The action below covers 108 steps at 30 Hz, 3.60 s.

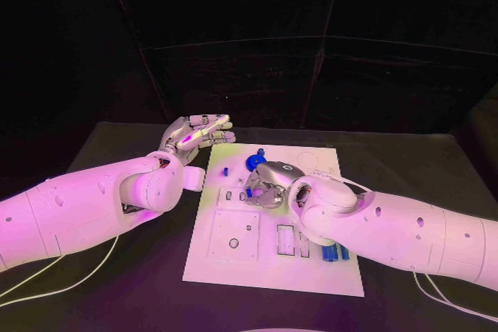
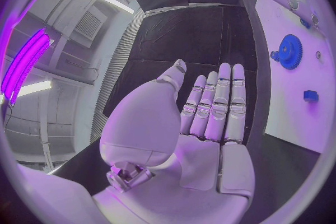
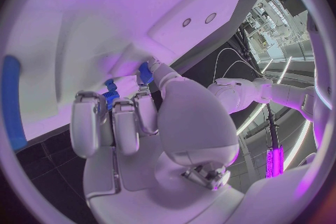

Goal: Assemble the parts on the task board

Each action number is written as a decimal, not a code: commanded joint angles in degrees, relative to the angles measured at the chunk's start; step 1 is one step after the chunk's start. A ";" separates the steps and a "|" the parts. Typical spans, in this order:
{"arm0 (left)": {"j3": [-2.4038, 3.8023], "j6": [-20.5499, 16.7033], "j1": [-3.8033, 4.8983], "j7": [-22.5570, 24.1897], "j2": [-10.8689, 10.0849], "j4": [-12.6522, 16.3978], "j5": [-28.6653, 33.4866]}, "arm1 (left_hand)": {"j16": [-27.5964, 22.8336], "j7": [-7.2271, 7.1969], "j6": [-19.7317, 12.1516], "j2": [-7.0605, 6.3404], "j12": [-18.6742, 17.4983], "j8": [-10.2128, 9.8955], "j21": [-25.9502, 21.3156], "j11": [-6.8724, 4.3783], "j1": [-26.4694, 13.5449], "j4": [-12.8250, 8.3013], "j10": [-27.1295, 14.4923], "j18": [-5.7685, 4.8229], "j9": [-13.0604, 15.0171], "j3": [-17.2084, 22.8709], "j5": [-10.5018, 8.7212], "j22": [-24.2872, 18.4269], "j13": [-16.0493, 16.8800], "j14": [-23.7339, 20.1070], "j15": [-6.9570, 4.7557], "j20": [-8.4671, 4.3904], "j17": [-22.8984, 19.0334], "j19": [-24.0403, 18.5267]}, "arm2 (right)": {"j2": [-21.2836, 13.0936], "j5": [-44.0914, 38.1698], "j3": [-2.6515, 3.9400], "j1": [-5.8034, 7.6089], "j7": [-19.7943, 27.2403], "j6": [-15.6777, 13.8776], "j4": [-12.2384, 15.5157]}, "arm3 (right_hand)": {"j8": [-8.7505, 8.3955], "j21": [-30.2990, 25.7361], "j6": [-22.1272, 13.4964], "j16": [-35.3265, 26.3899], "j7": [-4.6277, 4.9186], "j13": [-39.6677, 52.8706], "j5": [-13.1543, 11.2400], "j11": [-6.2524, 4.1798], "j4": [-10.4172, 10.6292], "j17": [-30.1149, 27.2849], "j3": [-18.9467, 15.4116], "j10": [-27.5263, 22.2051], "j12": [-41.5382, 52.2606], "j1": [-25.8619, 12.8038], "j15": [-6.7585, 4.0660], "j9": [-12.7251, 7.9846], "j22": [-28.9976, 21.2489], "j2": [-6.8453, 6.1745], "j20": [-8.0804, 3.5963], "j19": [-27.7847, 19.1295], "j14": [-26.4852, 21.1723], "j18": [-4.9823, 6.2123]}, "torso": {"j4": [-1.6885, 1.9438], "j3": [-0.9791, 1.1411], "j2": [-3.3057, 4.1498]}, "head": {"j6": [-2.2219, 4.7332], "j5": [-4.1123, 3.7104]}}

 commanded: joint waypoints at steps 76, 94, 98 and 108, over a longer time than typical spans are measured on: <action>-7.02 26.51 10.75 -64.87 10.30 -5.94 -55.58 | 80.73 -10.42 2.60 5.67 59.68 27.49 62.71 -12.06 -14.21 11.60 20.01 -5.76 24.11 -17.34 -0.36 62.80 57.83 29.29 -12.80 -13.15 82.20 33.23 | -18.39 38.96 3.02 11.28 25.41 -5.57 -4.36 | -0.31 -1.27 -6.27 -1.01 1.01 0.54 3.10 1.24 3.35 11.99 -8.97 -2.41 -2.39 0.62 1.17 0.21 -0.34 -1.48 1.20 0.07 5.19 -0.03 | -0.47 1.69 -4.45 | -1.31 0.82; -7.50 29.64 10.82 -66.24 15.59 -10.02 -56.43 | 80.73 -10.46 2.34 5.64 60.03 27.89 62.97 -12.10 -14.35 11.42 20.12 -5.83 24.60 -17.84 -0.35 63.24 58.19 29.29 -12.83 -13.18 82.20 33.33 | -17.17 37.92 3.02 11.31 24.78 -4.91 -5.40 | -0.37 -1.56 -6.60 -1.17 1.10 0.16 3.48 1.31 3.50 11.70 -9.37 -2.69 -2.71 0.54 1.24 0.12 -0.88 -1.32 1.28 -0.16 5.11 0.08 | -0.32 1.58 -4.28 | -2.16 0.29; -8.11 30.34 10.83 -66.55 16.08 -10.46 -56.44 | 80.73 -10.47 2.26 5.64 60.06 27.99 63.01 -12.10 -14.17 11.31 20.11 -5.84 24.73 -17.90 -0.34 63.31 58.22 29.29 -12.83 -13.18 82.20 33.33 | -17.02 37.87 3.02 11.31 24.72 -4.88 -5.51 | -0.37 -1.62 -6.62 -1.20 1.10 0.10 3.53 1.32 3.51 11.63 -9.41 -2.73 -2.76 0.54 1.24 0.11 -1.02 -1.30 1.28 -0.21 5.09 0.11 | -0.35 1.54 -4.25 | -2.30 0.32; -8.83 31.40 10.80 -66.82 17.17 -11.60 -56.44 | 80.73 -10.48 2.02 5.71 60.04 28.23 63.00 -12.11 -13.60 11.04 20.01 -5.83 25.08 -17.97 -0.32 63.27 58.19 29.29 -12.84 -13.19 82.20 33.28 | -16.77 37.76 3.02 11.31 24.72 -4.83 -5.67 | -0.37 -1.66 -6.69 -1.22 1.12 0.00 3.66 1.34 3.55 11.61 -9.51 -2.81 -2.84 0.53 1.26 0.10 -1.09 -1.27 1.30 -0.24 5.09 0.12 | -0.36 1.52 -4.23 | -2.48 0.33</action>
